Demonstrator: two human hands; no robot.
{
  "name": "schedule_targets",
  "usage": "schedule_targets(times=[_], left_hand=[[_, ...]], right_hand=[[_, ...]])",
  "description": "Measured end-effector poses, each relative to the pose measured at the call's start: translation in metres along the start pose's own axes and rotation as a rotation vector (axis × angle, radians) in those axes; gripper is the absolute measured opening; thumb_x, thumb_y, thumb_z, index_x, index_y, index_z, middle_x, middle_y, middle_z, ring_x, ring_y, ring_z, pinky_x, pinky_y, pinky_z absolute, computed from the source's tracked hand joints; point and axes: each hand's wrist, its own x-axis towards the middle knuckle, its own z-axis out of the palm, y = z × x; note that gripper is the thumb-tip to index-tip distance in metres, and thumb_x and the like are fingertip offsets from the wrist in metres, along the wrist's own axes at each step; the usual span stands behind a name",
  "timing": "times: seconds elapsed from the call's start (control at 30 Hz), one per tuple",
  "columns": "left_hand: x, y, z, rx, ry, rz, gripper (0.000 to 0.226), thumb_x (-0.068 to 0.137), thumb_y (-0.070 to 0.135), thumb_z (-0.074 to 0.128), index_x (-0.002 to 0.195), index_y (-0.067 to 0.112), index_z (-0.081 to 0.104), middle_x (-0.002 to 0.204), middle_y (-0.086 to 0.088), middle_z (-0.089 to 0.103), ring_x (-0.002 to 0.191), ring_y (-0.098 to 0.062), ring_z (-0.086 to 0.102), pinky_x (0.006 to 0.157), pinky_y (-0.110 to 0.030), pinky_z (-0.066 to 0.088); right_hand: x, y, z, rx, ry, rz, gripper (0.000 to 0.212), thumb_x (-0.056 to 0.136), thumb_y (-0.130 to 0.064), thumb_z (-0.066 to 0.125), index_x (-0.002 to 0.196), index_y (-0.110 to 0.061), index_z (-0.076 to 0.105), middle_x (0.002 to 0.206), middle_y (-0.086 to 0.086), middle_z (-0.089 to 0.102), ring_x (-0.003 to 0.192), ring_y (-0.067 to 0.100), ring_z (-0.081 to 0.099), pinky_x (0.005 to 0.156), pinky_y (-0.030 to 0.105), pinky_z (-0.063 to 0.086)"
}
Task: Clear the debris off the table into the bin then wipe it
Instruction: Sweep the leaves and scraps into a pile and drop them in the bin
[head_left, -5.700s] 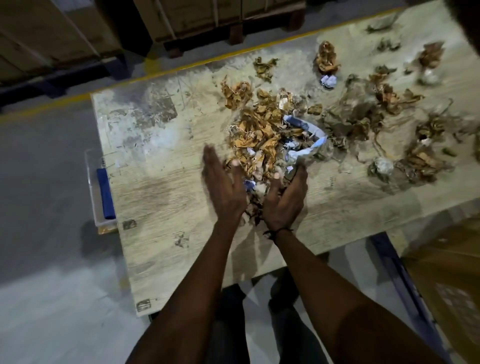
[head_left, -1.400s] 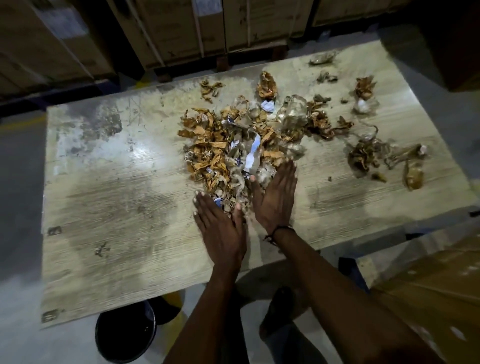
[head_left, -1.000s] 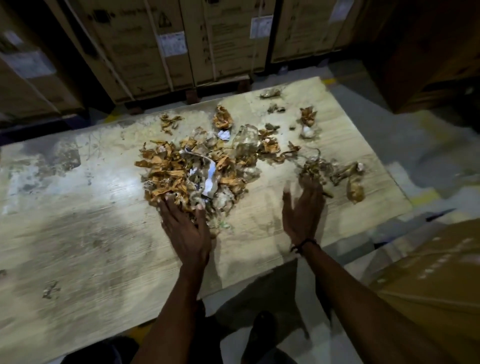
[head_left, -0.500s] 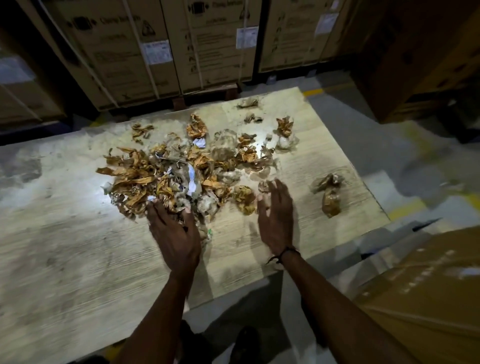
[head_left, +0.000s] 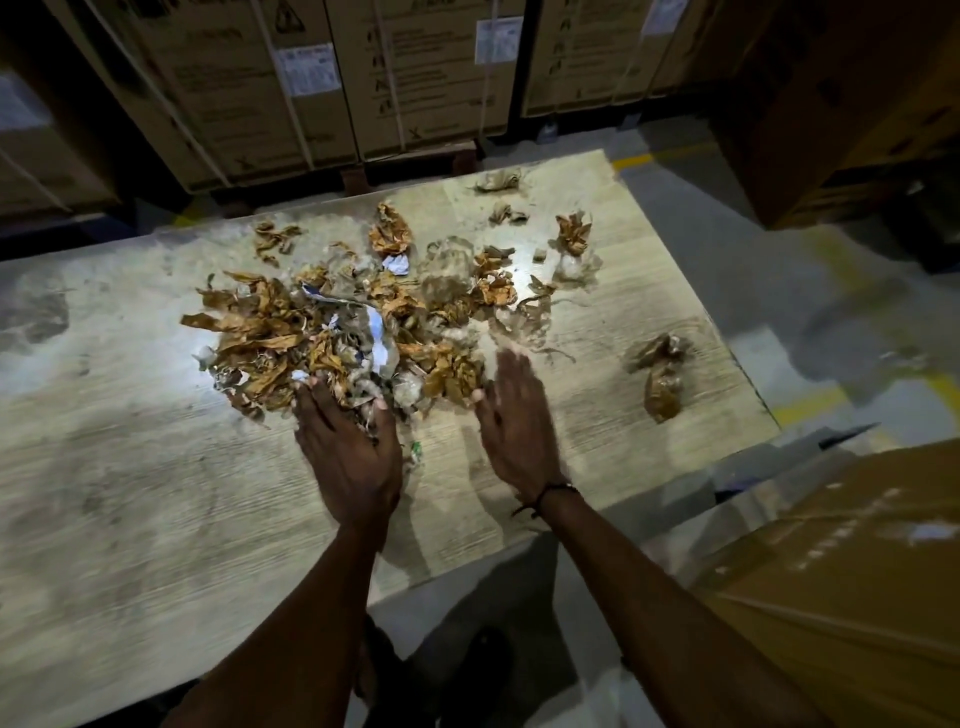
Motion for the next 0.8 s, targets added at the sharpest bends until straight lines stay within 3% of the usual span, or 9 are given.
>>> schedule_targets(times=[0.13,0.2,0.33,0.47,0.57,0.67,0.8], left_hand=[[0.001,0.001,0.001,0.005,-0.005,-0.009,0.081,0.102,0.058,0.037,0.165,0.011,0.014,0.170,-0.016,0.019,0.157,-0.036,0.020,0.127,-0.058,0.019],[0.000,0.000,0.001,0.009,-0.008,-0.002,0.080,0.103,0.058,0.038,0.165,0.012,0.013,0.170,-0.017,0.019,0.157,-0.036,0.020,0.127,-0.058,0.019],[0.001,0.000,0.001,0.010,0.007,0.017,0.078,0.105,0.054,0.043,0.163,0.009,0.017,0.169,-0.019,0.020,0.156,-0.038,0.021,0.126,-0.059,0.020],[0.001,0.003,0.002,0.031,0.019,0.017,0.078,0.105,0.053,0.044,0.162,0.008,0.017,0.168,-0.020,0.022,0.155,-0.039,0.024,0.125,-0.060,0.022],[0.001,0.002,0.001,0.023,0.018,0.021,0.078,0.105,0.055,0.042,0.163,0.008,0.017,0.169,-0.019,0.021,0.156,-0.038,0.022,0.126,-0.060,0.021],[0.001,0.003,0.000,-0.006,0.020,0.022,0.079,0.104,0.057,0.038,0.163,0.009,0.018,0.169,-0.018,0.021,0.156,-0.036,0.021,0.126,-0.058,0.020],[0.001,0.001,-0.001,-0.041,0.018,0.012,0.080,0.103,0.060,0.037,0.164,0.012,0.020,0.170,-0.015,0.020,0.157,-0.034,0.020,0.127,-0.058,0.019]], right_hand=[[0.018,0.063,-0.066,-0.068,0.362,0.112,0.054,0.107,-0.039,0.044,0.157,-0.018,0.041,0.166,0.008,0.037,0.155,0.027,0.031,0.125,0.050,0.029],[0.034,0.106,-0.094,-0.115,0.446,0.230,0.052,0.106,-0.039,0.048,0.152,-0.015,0.048,0.164,0.011,0.040,0.153,0.031,0.033,0.124,0.052,0.029],[0.055,0.146,-0.094,-0.034,0.290,0.447,0.070,0.102,-0.048,0.035,0.159,-0.007,0.038,0.168,0.020,0.029,0.157,0.040,0.023,0.128,0.051,0.019],[0.052,0.101,-0.047,-0.081,0.214,0.252,0.069,0.107,-0.048,0.025,0.159,-0.005,0.039,0.168,0.019,0.030,0.157,0.035,0.024,0.128,0.052,0.021],[0.035,0.039,-0.011,0.006,0.102,0.103,0.063,0.111,-0.044,0.028,0.164,-0.009,0.025,0.172,0.012,0.020,0.160,0.025,0.014,0.131,0.039,0.012],[0.023,0.011,0.006,0.279,0.166,0.058,0.064,0.112,-0.039,0.035,0.166,-0.012,0.017,0.174,0.007,0.016,0.161,0.019,0.012,0.130,0.036,0.016],[0.041,0.018,-0.002,0.443,0.332,0.333,0.073,0.107,-0.052,0.036,0.167,-0.015,0.015,0.175,0.004,0.012,0.160,0.015,0.012,0.132,0.037,0.013]])
